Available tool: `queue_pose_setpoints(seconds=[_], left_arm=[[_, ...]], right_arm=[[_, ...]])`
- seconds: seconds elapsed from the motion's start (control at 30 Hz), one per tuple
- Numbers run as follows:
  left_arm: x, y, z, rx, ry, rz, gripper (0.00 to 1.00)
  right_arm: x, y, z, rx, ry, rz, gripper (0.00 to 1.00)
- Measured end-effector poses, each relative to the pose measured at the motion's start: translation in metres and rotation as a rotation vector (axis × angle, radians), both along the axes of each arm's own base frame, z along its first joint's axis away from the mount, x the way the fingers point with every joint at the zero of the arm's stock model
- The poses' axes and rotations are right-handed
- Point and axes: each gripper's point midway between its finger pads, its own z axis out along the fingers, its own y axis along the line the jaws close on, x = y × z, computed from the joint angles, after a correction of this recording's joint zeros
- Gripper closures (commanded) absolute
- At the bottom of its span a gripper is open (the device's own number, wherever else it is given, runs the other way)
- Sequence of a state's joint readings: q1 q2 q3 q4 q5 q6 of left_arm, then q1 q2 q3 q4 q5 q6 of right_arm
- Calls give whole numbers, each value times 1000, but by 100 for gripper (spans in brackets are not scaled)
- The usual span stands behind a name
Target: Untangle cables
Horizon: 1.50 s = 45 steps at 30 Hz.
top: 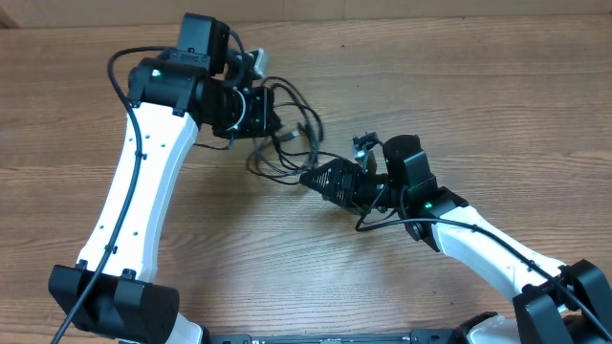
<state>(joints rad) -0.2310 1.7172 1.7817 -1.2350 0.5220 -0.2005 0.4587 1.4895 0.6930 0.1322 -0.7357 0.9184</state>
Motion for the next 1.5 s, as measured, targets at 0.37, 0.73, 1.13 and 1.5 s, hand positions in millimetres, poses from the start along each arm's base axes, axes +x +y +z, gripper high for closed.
queue_pose_setpoints(seconds=[0.37,0.73,1.13,1.5], left_arm=[[-37,-50,21,-187,-12,-272,96],[-30,-29,43,-305,-50,-252,96],[6,85,93,-319,-280,31,96],[13,96,100,-384,-228,137,96]], right_arm=[[36,-38,-34,-194,53,-331,26],[25,-135,-97,-504,352,-767,25],[20,-243,-113,-611,515,-1047,17],[15,-219,-110,-511,520,-798,0]])
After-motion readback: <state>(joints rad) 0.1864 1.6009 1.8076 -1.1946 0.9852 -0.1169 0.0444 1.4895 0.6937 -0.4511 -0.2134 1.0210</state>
